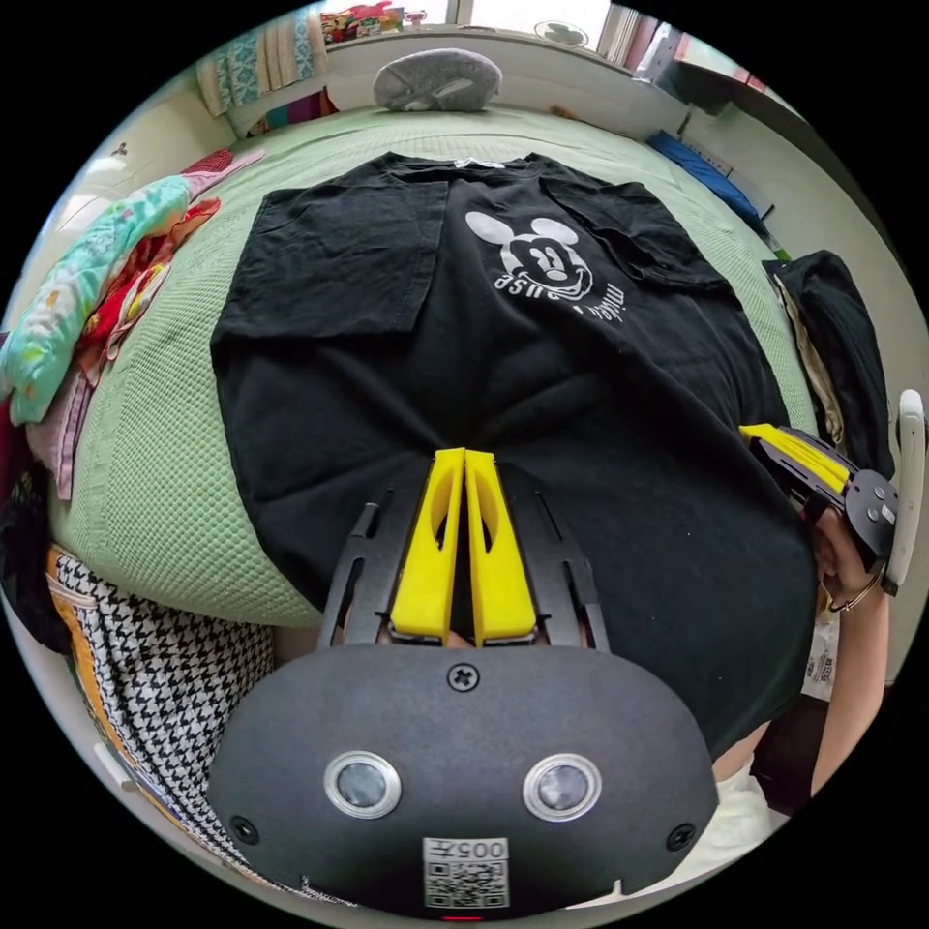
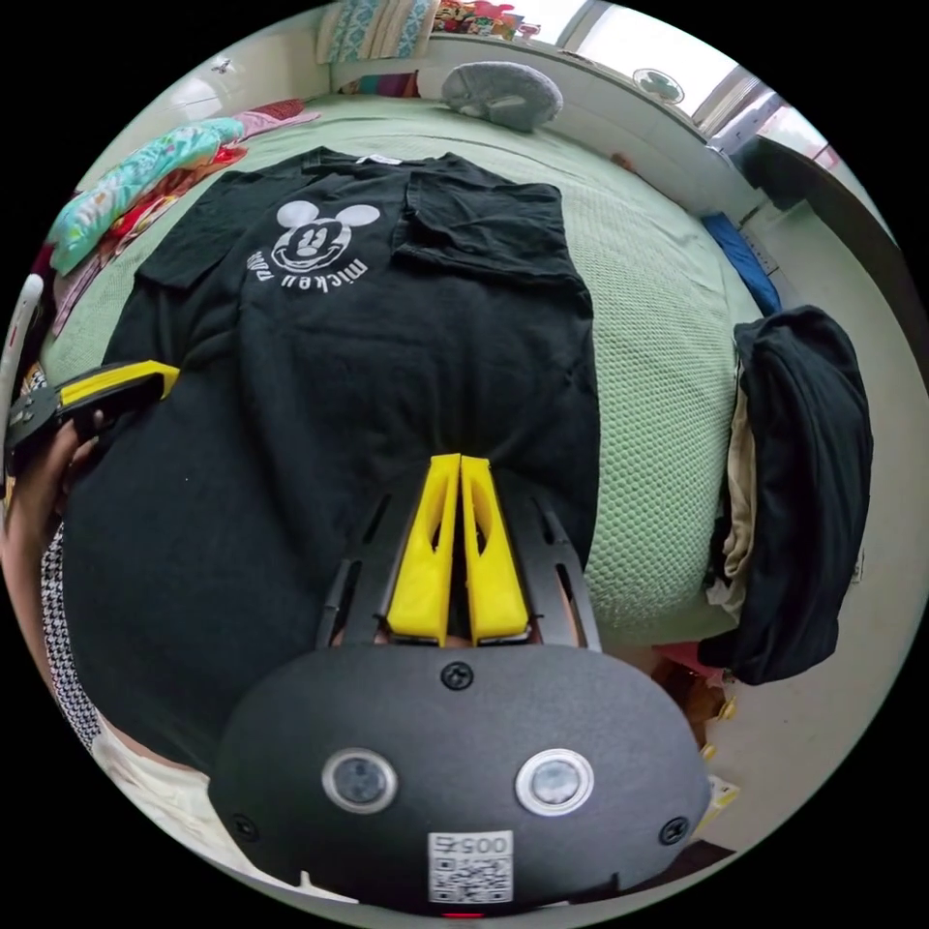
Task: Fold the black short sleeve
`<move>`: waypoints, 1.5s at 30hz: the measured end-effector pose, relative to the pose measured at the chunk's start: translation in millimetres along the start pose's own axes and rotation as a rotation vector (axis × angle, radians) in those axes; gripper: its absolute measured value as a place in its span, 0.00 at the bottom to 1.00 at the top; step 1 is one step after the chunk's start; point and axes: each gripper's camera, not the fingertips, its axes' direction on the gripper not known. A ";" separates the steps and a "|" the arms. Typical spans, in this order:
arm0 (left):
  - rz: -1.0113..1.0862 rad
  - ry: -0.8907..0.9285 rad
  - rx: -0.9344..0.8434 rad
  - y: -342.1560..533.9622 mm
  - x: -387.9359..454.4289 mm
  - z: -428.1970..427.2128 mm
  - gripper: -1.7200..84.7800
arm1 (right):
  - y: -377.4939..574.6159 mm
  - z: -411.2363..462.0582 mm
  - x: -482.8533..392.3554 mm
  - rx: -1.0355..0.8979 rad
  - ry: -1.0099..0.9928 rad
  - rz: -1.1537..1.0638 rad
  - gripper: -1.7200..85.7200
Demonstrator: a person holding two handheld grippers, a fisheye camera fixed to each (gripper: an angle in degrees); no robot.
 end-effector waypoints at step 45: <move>0.038 -0.044 0.013 20.8 -37.0 -54.9 0.02 | 16.2 -3.2 13.1 0.019 -0.050 0.002 0.00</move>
